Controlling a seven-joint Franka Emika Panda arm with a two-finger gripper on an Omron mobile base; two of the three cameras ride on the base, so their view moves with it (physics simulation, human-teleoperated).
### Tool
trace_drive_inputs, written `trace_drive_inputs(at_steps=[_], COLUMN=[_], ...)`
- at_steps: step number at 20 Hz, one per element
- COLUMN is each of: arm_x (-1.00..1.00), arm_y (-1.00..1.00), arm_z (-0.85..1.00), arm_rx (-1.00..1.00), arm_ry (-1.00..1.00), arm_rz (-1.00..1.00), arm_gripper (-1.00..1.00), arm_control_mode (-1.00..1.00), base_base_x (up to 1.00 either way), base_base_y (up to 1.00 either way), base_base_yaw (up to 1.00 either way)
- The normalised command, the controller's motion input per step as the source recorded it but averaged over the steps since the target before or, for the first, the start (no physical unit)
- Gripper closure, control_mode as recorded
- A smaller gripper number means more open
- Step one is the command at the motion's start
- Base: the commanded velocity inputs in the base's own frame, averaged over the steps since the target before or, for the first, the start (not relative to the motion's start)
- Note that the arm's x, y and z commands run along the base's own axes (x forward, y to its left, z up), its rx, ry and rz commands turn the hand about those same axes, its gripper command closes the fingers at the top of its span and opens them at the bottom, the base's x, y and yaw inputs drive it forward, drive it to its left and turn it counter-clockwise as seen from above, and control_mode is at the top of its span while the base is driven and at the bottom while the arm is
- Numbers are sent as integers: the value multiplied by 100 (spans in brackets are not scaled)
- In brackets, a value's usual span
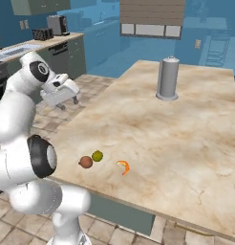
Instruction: Open the fridge, remove the pear, onion, and shrimp, and place them on any counter.
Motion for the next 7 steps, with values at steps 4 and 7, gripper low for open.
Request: trace_drive_inputs(at_steps=[4,7], arm_x=[-100,-97], arm_y=[-7,-11], arm_z=[81,85], arm_rx=[14,14], arm_ry=[-20,-16], arm_rz=[0,0], arm_gripper=[-100,-100], arm_control_mode=[-100,-100], base_base_x=[0,0], base_base_y=[0,0], base_base_yaw=[0,0])
